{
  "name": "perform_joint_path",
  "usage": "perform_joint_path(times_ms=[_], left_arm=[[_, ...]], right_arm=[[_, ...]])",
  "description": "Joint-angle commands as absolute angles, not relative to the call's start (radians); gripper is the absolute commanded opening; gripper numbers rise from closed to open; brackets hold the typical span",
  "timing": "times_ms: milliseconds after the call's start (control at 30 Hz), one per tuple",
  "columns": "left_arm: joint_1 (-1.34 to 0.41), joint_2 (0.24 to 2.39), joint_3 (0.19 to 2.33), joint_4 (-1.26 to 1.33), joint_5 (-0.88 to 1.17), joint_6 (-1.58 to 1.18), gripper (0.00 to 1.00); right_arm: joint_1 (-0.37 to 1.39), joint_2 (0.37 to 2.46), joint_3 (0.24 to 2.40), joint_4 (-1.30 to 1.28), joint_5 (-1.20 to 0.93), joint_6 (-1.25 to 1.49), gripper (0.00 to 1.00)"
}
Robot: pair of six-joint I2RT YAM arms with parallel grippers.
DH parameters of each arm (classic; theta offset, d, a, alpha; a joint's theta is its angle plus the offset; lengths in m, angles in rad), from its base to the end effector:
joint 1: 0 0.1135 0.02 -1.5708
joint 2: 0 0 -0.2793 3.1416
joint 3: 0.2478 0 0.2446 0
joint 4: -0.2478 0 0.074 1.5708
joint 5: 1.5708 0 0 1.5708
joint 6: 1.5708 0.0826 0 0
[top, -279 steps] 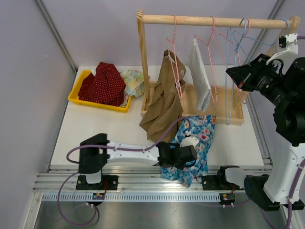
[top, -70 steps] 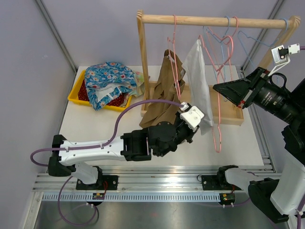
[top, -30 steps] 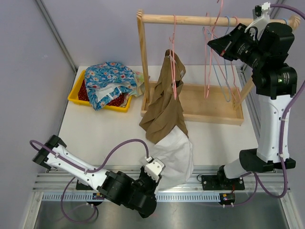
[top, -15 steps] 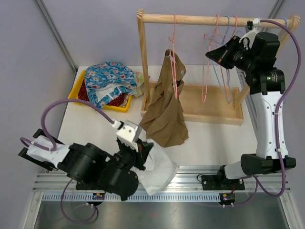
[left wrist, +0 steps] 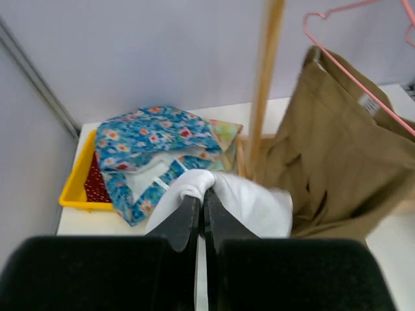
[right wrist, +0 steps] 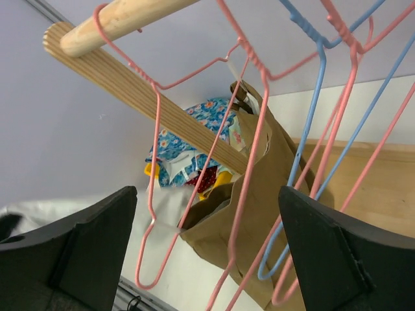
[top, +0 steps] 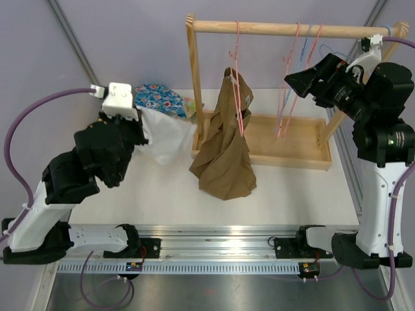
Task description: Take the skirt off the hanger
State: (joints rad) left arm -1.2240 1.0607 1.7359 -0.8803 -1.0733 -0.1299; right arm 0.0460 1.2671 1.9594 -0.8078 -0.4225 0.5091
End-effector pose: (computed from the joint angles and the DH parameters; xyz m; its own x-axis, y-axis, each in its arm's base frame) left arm 0.1166 -0.1091 0.5292 -0.0889 0.0641 -0.9940 0.1461 0.9880 0.0507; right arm 0.2273 0.0444 0.5604 -0.3193 0.4303 -0.8443 -0.3358 0.7818 0.5254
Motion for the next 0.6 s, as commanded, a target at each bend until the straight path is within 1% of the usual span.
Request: perform_joint_path(times_ms=[0,33,67,167,200,233,267,333,367,400,467,500,533,567], left_arm=[[-0.987,1.129,1.834,-0.709,-0.864,0.138,0.0],[-0.929,1.149,1.854,-0.706,-0.836,0.144,0.0],[-0.813,1.172,1.88,-0.698,-0.766,0.152,0.0],[-0.62,1.279,1.986,-0.689,-0.642,0.134,0.0],[-0.5,1.313,2.015,-0.696,-0.612,0.091,0.0],[-0.448,1.395,2.061,-0.698,-0.594,0.071,0.0],[-0.366,1.432,2.072,-0.706,-0.559,0.027,0.0],[-0.302,1.539,2.068,-0.704,-0.534,-0.029,0.0],[-0.255,1.57,2.034,-0.703,-0.487,-0.087,0.02],[-0.232,1.595,2.011,-0.704,-0.448,-0.118,0.09],[-0.186,1.643,1.916,-0.706,-0.35,-0.21,0.62],[-0.178,1.647,1.875,-0.689,-0.335,-0.225,0.82],[-0.173,1.643,1.818,-0.667,-0.322,-0.236,0.99],[-0.172,1.623,1.731,-0.611,-0.307,-0.241,0.99]], right_arm=[[0.048,1.178,1.924,-0.802,-0.359,0.469,0.98],[0.048,1.164,1.907,-0.795,-0.356,0.469,0.98],[0.048,1.138,1.892,-0.79,-0.357,0.471,0.98],[0.049,1.102,1.829,-0.772,-0.368,0.477,0.98],[0.048,1.095,1.798,-0.764,-0.371,0.485,0.98],[0.049,1.089,1.786,-0.759,-0.38,0.489,0.98],[0.049,1.082,1.776,-0.758,-0.387,0.497,0.98],[0.048,1.075,1.753,-0.753,-0.408,0.502,0.98],[0.048,1.069,1.747,-0.755,-0.413,0.505,0.98],[0.049,1.065,1.738,-0.756,-0.416,0.506,0.98],[0.049,1.051,1.736,-0.764,-0.419,0.503,0.98],[0.048,1.046,1.74,-0.775,-0.42,0.5,0.98],[0.048,1.042,1.743,-0.779,-0.425,0.496,0.98],[0.048,1.035,1.744,-0.784,-0.431,0.491,0.98]])
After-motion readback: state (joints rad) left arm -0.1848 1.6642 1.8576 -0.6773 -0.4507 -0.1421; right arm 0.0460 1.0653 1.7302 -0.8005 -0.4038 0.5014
